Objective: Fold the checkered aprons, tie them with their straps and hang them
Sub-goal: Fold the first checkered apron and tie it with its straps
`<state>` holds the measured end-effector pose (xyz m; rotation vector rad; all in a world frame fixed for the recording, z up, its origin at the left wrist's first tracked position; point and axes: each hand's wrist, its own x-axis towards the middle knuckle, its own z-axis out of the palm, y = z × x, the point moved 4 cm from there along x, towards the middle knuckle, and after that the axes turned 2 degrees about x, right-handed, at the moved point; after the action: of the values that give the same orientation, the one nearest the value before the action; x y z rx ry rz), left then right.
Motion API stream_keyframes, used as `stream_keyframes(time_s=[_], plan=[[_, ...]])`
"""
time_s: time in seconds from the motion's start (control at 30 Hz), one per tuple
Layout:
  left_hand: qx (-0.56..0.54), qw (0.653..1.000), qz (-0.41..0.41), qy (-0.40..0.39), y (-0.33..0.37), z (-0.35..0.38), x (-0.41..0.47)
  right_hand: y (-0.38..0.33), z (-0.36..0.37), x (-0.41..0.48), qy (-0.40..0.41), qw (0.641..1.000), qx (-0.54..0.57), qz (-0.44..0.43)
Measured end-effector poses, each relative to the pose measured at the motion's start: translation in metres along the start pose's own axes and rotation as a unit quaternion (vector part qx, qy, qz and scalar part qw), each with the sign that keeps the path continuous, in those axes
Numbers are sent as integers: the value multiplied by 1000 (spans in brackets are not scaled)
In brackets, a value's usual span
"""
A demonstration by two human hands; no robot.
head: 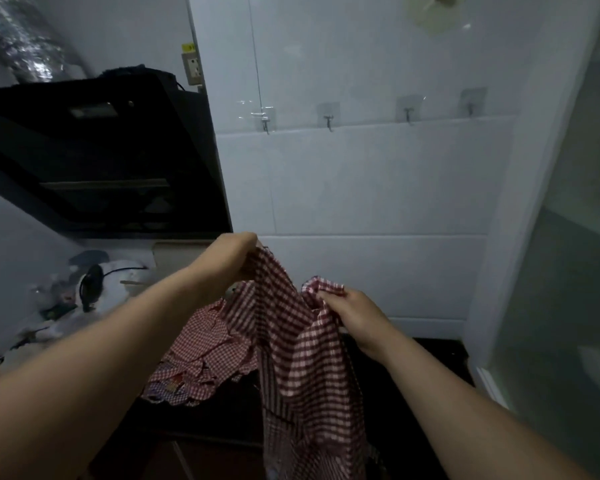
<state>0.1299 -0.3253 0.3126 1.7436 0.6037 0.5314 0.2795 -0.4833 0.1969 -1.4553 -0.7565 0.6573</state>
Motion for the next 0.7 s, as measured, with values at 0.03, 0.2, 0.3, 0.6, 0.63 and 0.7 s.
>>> stream_keyframes(time_s=[0.03,0.2,0.3,0.6,0.63,0.7], plan=[[-44,999,-16,-2,-9,2,-1,8,4,0,-34,999,9,-1],[-54,995,-36,-74,-34,18,-15,22,27,1,-82,995,-33,-51],[-36,995,-40,-88,-44,6,-11,1,41,3,-89,977,-135,-141],[-38,990,-50,-127,-48,-37,-6,-29,99,18,-235,931,-236,-146],[-31,994,-45,-91,-48,-47,-3,-21,96,21,-228,932,-256,-122],[-18,999,-36,-34,-54,-70,2,-7,81,29,-184,942,-264,-97]])
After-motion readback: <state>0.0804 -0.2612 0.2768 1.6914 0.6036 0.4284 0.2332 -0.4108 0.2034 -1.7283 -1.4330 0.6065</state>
